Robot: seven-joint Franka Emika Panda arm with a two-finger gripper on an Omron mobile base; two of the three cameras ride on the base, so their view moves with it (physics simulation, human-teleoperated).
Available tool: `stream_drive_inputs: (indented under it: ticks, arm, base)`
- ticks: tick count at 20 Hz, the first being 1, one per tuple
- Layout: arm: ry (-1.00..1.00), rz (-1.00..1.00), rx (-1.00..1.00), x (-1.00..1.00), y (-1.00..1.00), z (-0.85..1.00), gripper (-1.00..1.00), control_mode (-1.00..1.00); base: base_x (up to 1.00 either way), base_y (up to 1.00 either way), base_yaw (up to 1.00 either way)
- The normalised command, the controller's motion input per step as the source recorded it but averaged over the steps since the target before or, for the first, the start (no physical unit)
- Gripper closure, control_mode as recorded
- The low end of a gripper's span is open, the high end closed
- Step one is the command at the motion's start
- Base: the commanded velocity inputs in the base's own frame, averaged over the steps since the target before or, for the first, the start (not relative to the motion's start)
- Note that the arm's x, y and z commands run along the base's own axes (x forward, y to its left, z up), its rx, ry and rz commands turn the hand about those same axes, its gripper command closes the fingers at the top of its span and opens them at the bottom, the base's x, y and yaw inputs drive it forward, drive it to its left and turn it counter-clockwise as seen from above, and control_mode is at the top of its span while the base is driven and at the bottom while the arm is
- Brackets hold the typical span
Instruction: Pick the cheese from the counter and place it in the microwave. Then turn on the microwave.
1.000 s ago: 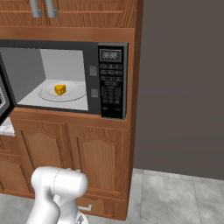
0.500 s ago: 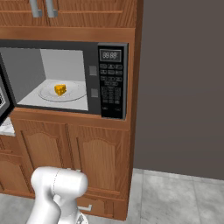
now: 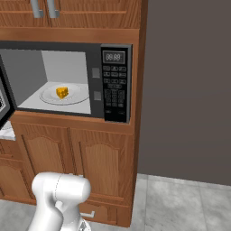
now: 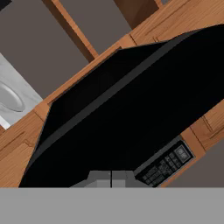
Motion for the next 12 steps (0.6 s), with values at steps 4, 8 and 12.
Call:
stream_drive_inputs:
  ticks: [4,8,12]
  arm:
    - [0.00,0.00,0.00,0.31,0.26,-0.28,1.00,-1.00]
    - [0.00,0.00,0.00,0.32,0.29,-0.28,1.00,-1.00]
    - [0.00,0.00,0.00,0.29,0.32,-0.30,1.00,-1.00]
  base:
    - [0.00,0.00,0.00]
    - [0.00,0.00,0.00]
    - [0.00,0.00,0.00]
